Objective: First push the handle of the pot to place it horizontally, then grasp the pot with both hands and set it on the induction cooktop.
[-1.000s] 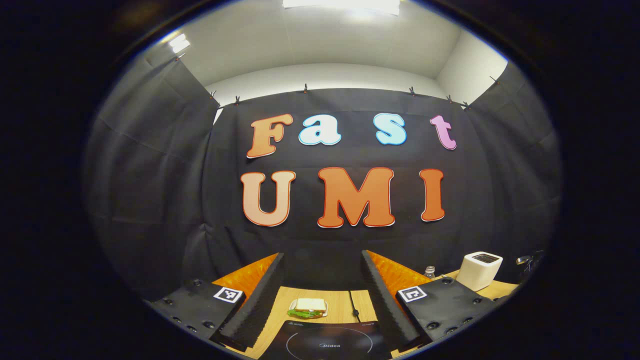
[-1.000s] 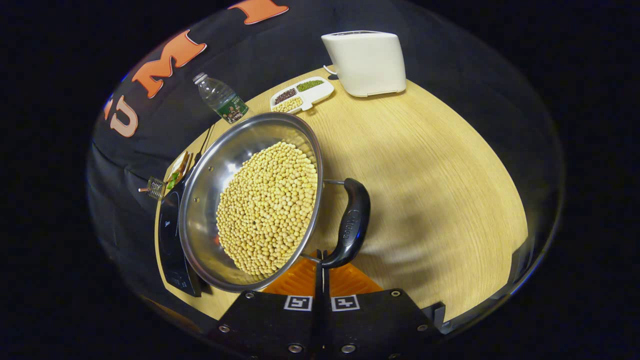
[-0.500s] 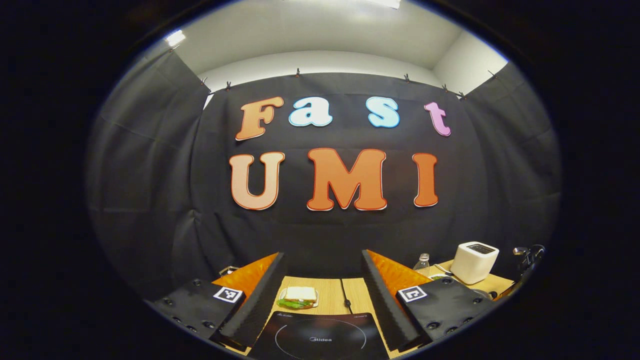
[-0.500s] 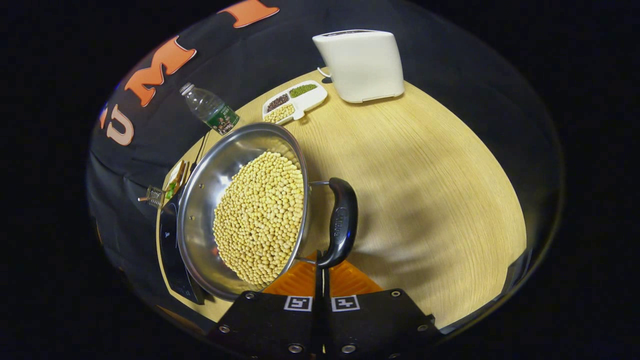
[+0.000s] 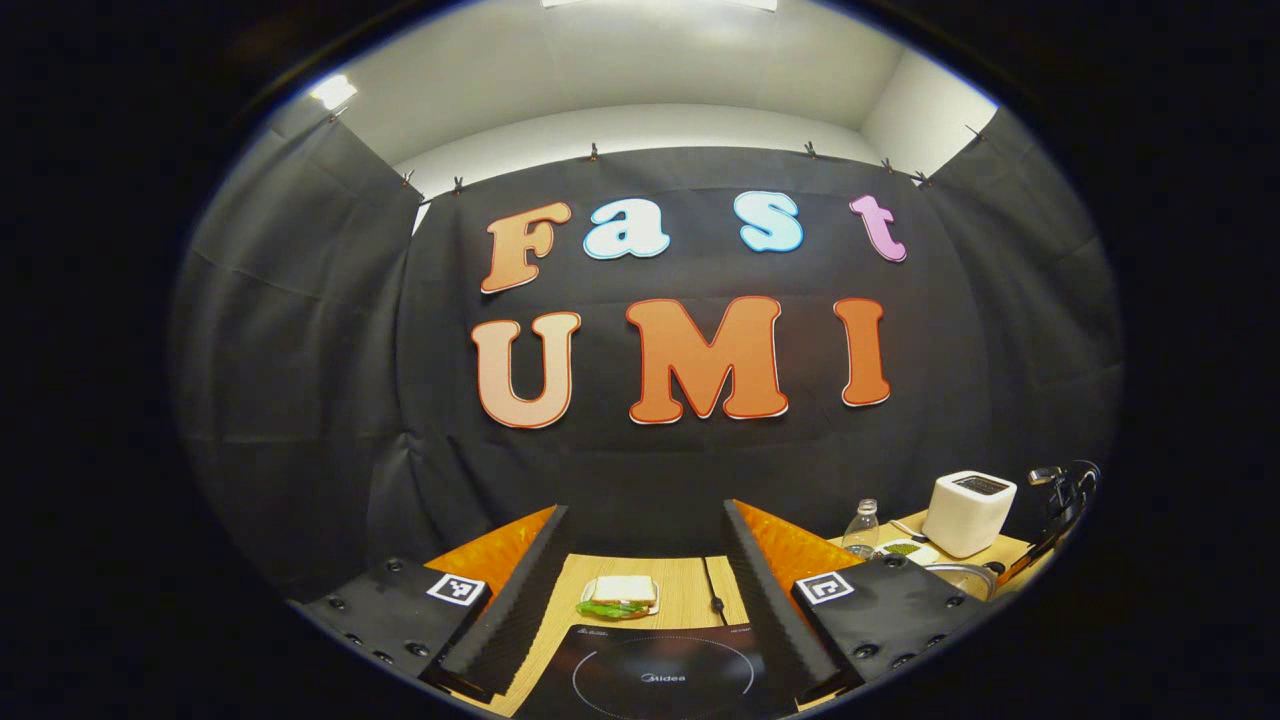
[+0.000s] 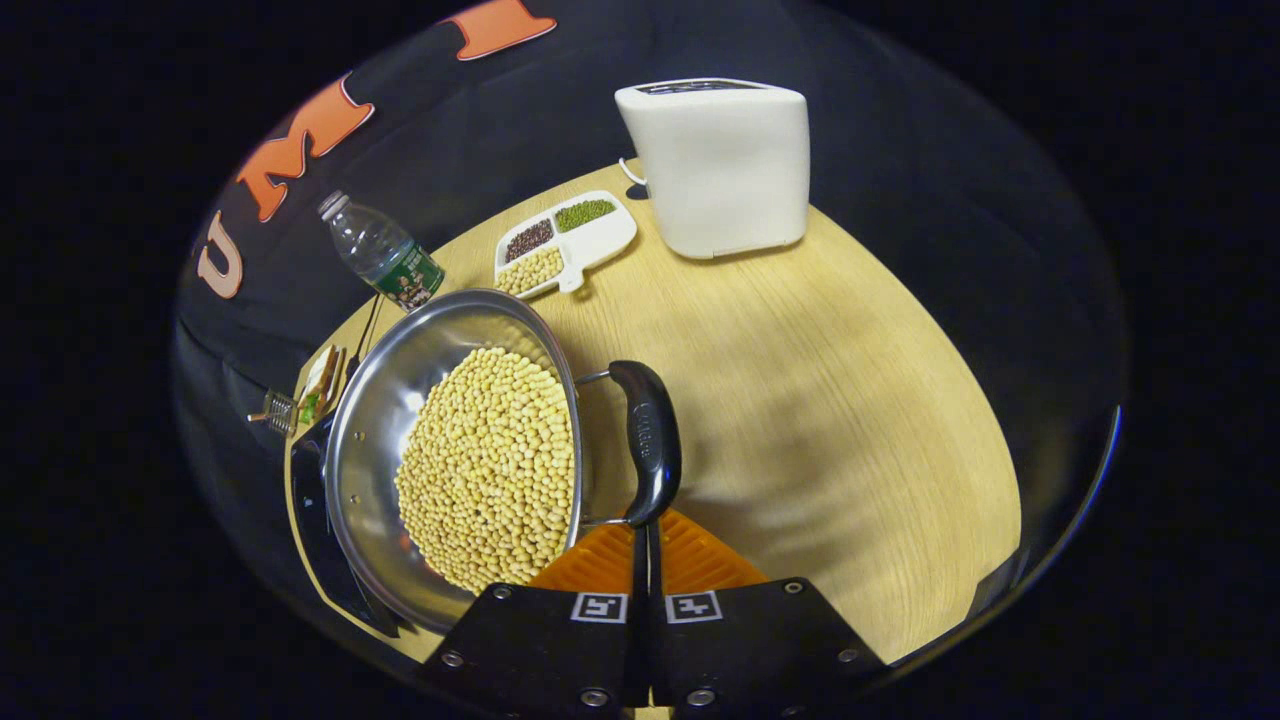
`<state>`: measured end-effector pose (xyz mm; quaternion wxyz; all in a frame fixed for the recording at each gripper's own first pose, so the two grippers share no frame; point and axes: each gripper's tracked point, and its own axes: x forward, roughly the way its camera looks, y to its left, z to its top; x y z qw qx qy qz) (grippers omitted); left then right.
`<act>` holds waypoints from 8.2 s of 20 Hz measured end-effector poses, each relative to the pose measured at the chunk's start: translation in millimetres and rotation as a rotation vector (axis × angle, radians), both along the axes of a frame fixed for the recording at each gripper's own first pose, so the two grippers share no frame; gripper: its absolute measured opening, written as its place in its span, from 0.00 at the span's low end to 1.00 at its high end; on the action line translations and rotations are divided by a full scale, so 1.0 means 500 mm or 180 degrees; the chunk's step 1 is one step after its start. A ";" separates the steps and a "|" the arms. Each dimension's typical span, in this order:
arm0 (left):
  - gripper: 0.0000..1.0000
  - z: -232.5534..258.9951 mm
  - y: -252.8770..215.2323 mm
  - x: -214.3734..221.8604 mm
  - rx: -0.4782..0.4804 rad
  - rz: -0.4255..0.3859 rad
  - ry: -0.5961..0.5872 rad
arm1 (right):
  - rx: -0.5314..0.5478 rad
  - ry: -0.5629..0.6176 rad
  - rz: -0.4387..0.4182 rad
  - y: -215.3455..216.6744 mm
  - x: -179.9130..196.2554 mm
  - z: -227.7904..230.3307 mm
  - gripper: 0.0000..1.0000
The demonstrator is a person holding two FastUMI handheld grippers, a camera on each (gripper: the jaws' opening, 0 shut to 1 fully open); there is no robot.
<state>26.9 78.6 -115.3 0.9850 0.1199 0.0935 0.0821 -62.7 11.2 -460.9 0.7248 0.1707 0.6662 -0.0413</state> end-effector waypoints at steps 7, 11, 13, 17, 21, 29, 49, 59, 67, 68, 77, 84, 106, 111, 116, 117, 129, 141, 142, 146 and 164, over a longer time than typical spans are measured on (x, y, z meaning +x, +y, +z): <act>0.97 -0.019 0.001 -0.003 -0.0024 0.0027 0.0130 | -0.0043 -0.0031 -0.0027 -0.017 0.034 -0.005 0.00; 0.97 -0.069 -0.031 -0.008 -0.0151 -0.0058 0.0414 | 0.0031 -0.0236 0.0120 -0.029 0.047 0.036 0.00; 0.97 -0.110 -0.060 -0.008 -0.0179 -0.0147 0.0642 | -0.0078 -0.0427 0.0199 -0.043 0.058 0.051 0.01; 0.98 -0.194 -0.129 -0.005 -0.0284 -0.0332 0.1087 | 0.0109 -0.0735 0.0319 -0.004 0.093 0.112 0.16; 0.98 -0.308 -0.205 -0.038 -0.0545 -0.0528 0.1747 | 0.0018 -0.0928 0.0535 0.028 0.118 0.123 0.54; 0.90 -0.506 -0.259 -0.022 -0.0753 -0.0432 0.2538 | 0.0010 -0.1022 0.0636 0.049 0.136 0.122 0.85; 0.92 -0.728 -0.314 0.010 -0.0823 -0.0213 0.2871 | -0.0537 -0.0801 0.0892 -0.040 0.116 0.008 0.93; 0.85 -0.795 -0.309 0.029 -0.0827 -0.0043 0.2795 | -0.0788 -0.0911 0.0984 -0.055 0.135 -0.048 0.87; 0.74 -0.802 -0.305 0.032 -0.0871 -0.0021 0.2727 | -0.0715 -0.1005 0.1042 -0.049 0.137 -0.041 0.70; 0.74 -0.802 -0.304 0.032 -0.0862 -0.0028 0.2725 | -0.0734 -0.1023 0.1042 -0.049 0.140 -0.040 0.67; 0.78 -0.802 -0.303 0.046 -0.0753 -0.0047 0.2546 | -0.0915 -0.1077 0.1189 -0.049 0.142 -0.033 0.70; 0.71 -0.790 -0.305 0.043 -0.0830 -0.0007 0.2491 | -0.0721 -0.1006 0.0861 -0.036 0.125 -0.017 0.59; 0.67 -0.509 -0.016 -0.043 -0.0643 0.0240 0.2051 | -0.0438 -0.1457 0.1206 0.250 0.126 0.191 0.56; 0.74 -0.463 0.082 -0.070 -0.0600 0.0419 0.1972 | -0.0332 -0.1519 0.1371 0.337 0.127 0.213 0.57; 0.71 -0.445 0.169 -0.098 -0.0631 0.0593 0.1947 | -0.0254 -0.1560 0.1509 0.425 0.138 0.218 0.56; 0.71 -0.438 0.186 -0.104 -0.0614 0.0625 0.1939 | -0.0225 -0.1570 0.1524 0.442 0.136 0.221 0.56; 0.70 -0.377 0.329 -0.121 -0.0444 0.0812 0.1846 | 0.0013 -0.1631 0.1578 0.546 0.139 0.227 0.56; 0.67 -0.435 0.369 -0.099 -0.0452 0.0750 0.2033 | -0.0036 -0.1439 0.1547 0.541 0.128 0.242 0.56; 0.70 -0.438 0.371 -0.097 -0.0464 0.0738 0.2040 | -0.0047 -0.1439 0.1546 0.542 0.127 0.244 0.51; 0.70 -0.464 0.376 -0.095 -0.0518 0.0683 0.2110 | -0.0069 -0.1344 0.1563 0.537 0.118 0.245 0.56; 0.85 -0.293 0.336 0.005 0.0359 0.0597 0.1433 | -0.0068 -0.2481 0.1383 0.449 0.228 0.463 0.79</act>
